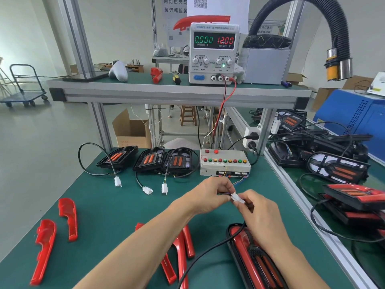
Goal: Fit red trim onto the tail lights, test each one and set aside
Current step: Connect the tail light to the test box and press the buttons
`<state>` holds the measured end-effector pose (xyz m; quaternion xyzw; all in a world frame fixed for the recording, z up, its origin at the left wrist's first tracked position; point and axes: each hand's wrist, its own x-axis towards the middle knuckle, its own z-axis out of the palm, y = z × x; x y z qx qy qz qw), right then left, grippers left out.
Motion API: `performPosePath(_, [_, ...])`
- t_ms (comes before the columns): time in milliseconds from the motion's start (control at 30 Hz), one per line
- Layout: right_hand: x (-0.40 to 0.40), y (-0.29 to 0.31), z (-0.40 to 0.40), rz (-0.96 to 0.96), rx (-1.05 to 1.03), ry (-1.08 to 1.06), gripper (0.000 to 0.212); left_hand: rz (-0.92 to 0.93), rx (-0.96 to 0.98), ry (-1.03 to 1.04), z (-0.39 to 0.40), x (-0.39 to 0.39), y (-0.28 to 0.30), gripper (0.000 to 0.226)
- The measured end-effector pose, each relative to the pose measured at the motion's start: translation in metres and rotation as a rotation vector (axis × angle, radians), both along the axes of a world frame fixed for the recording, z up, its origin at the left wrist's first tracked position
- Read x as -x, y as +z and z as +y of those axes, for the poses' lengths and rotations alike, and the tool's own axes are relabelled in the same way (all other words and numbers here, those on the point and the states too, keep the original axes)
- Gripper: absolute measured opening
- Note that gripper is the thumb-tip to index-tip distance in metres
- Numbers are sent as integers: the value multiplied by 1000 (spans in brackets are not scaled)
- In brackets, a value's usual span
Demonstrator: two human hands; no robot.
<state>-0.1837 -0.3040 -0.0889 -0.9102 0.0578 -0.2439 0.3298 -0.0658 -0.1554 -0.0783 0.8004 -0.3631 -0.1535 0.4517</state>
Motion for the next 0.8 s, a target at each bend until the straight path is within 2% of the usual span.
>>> performPosePath(167, [-3, -4, -1, 39, -26, -32, 5, -42, -14, -23, -5, -1, -4, 21])
performPosePath(233, [-3, -4, -3, 45, -91, -54, 6, -44, -24, -35, -6, -6, -3, 33])
performPosePath(300, [-3, -5, -9, 67, -204, -84, 8, -14, -16, 45, -5, -14, -4, 45])
performPosePath(367, [-2, -7, -18, 143, -325, -81, 12, -93, -40, 212, -2, -24, -7, 48])
performPosePath(500, [-1, -20, -46, 291, -481, 5, 24, -347, -169, 379, 0, -47, -21, 40])
performPosePath(600, [-3, -32, -63, 380, -734, 55, 28, -463, -304, 386, 1, -62, -26, 43])
performPosePath(700, [-5, -45, -69, 371, -901, 71, 38, -507, -458, 337, -1, -73, -26, 52])
performPosePath(800, [-4, -47, -67, 322, -884, 77, 49, -514, -575, 292, -4, -81, -26, 55])
